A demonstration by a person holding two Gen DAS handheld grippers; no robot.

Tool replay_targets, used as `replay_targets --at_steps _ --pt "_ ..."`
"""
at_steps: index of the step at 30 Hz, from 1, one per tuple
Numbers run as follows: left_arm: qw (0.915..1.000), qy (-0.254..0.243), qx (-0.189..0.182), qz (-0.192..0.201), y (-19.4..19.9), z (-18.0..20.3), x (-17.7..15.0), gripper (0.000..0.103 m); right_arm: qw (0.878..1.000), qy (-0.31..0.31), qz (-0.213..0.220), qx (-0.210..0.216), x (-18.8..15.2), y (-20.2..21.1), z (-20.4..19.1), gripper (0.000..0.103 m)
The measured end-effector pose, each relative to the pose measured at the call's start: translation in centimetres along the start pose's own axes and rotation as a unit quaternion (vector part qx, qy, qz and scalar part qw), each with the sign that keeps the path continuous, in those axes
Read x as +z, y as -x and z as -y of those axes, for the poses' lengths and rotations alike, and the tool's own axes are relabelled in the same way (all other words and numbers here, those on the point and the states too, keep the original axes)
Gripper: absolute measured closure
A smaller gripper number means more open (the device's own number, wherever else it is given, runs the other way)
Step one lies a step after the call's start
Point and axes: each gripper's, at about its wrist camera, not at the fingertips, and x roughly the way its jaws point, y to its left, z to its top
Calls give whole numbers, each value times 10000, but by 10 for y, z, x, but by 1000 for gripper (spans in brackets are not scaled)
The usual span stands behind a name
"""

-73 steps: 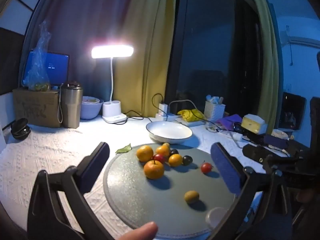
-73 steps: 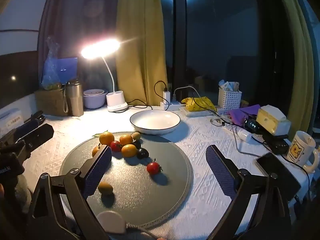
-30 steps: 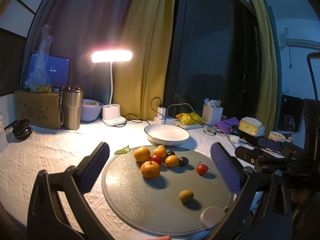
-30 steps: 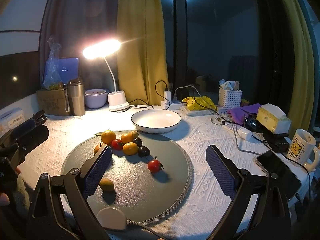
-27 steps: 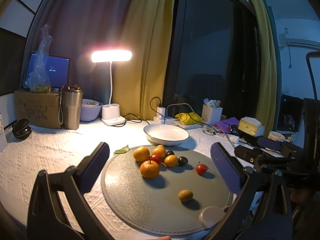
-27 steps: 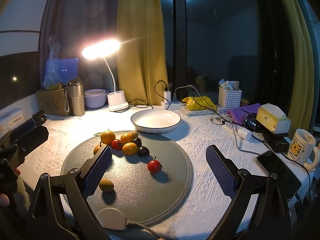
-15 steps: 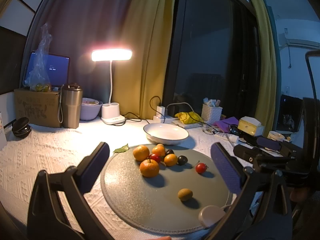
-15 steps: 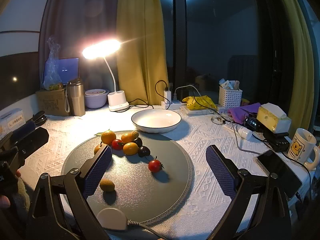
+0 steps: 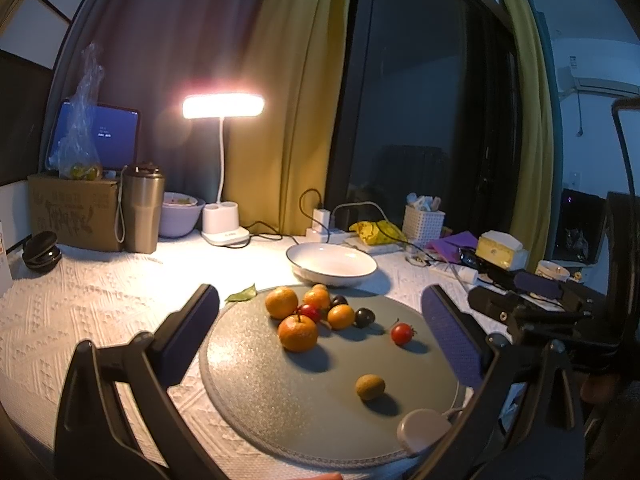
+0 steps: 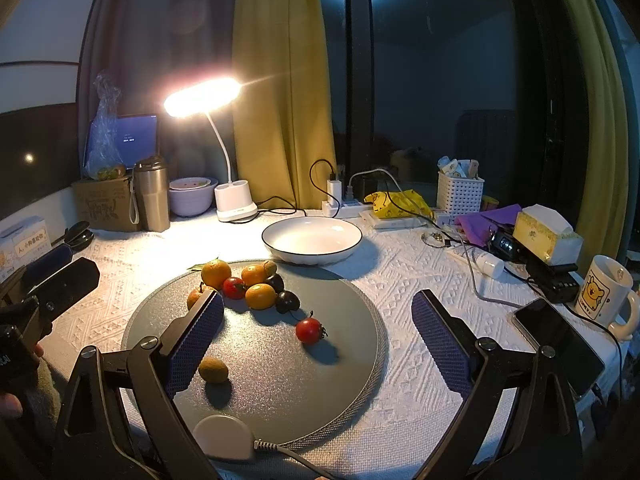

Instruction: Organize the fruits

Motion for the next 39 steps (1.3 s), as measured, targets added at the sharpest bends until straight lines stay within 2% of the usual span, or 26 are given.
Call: replay_targets --at_steps 23,31,36,39 --pt "9998 36 -59 -177 -9 1 -6 1 10000 -14 -53 -11 -5 -2 0 6" --pt "9954 -189 -326 -886 -43 18 -13 1 9997 -125 -213 -51 -6 -14 12 6" --pt "9852 -361 -458 -1610 -71 33 -28 2 9987 -227 -450 63 -11 -32 24 6" --pt "9782 -480 -437 -1972 -85 39 -38 2 9973 -308 -640 178 -13 -44 30 13"
